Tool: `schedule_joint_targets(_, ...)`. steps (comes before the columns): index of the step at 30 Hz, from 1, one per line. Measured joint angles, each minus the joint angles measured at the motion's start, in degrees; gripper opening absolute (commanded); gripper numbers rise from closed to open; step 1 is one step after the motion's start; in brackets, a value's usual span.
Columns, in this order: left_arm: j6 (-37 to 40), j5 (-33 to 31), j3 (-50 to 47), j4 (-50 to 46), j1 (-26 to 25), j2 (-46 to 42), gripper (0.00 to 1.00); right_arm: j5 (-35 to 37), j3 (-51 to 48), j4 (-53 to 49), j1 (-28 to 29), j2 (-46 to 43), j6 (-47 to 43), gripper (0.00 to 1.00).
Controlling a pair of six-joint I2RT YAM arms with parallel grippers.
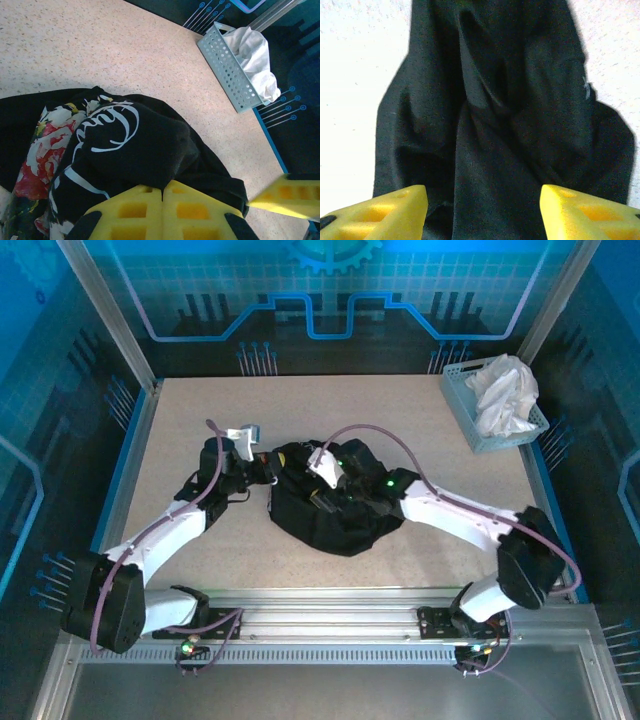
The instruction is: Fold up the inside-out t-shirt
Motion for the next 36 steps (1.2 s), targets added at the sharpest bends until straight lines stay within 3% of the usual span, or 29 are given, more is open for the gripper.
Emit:
schedule_joint_targets(1, 0.0, 0.2, -0.1, 0.0, 0.0, 0.0, 0.00, 0.1, 1.2, -0.2, 0.0, 2.2, -0.5, 0.55)
schedule_joint_targets(5, 0.0, 0.3, -0.4, 0.0, 0.0, -0.1, 0.00, 0.4, 4.5, -1.6, -0.5, 7.4, -1.7, 0.13)
schedule_joint_targets(8, 0.0, 0.3, -0.5, -0.2, 0.0, -0.3, 0.00, -0.3, 4.5, -2.9, -1.6, 6.7, -2.0, 0.00)
schedule_joint_targets(12, -0.5, -0.3, -0.5, -0.5, 0.0, -1.3, 0.00, -4.5, 3.7, -3.7, -3.5, -1.1, -1.0, 0.00)
schedule_joint_targets(15, -1.5, -1.2, -0.4, -0.4, 0.0, -2.1, 0.00, -9.2, 2.2, -3.2, -5.5, -12.3, 0.7, 0.00)
schedule_joint_targets(20, -4.7, -1.4, -0.3, 1.4, 0.2, -2.4, 0.00, -14.9, 1.7, 1.3, -11.9, -24.9, 5.7, 0.00)
schedule_joint_targets(23, -7.8, -1.4, 0.8, 3.3, 0.7, -2.4, 0.00, -15.6, 2.8, 2.5, -14.4, -25.1, 8.4, 0.00)
schedule_joint_targets(31, -12.9, 0.3, 4.8, 9.7, 1.4, -3.5, 0.00, -15.5, 6.2, 1.2, -14.8, -21.6, 10.8, 0.00)
schedule_joint_targets(36, -13.8, 0.3, 4.8, 10.4, 4.7, -5.7, 0.00, -17.0, -4.3, 1.8, -14.6, -26.4, 9.8, 0.03)
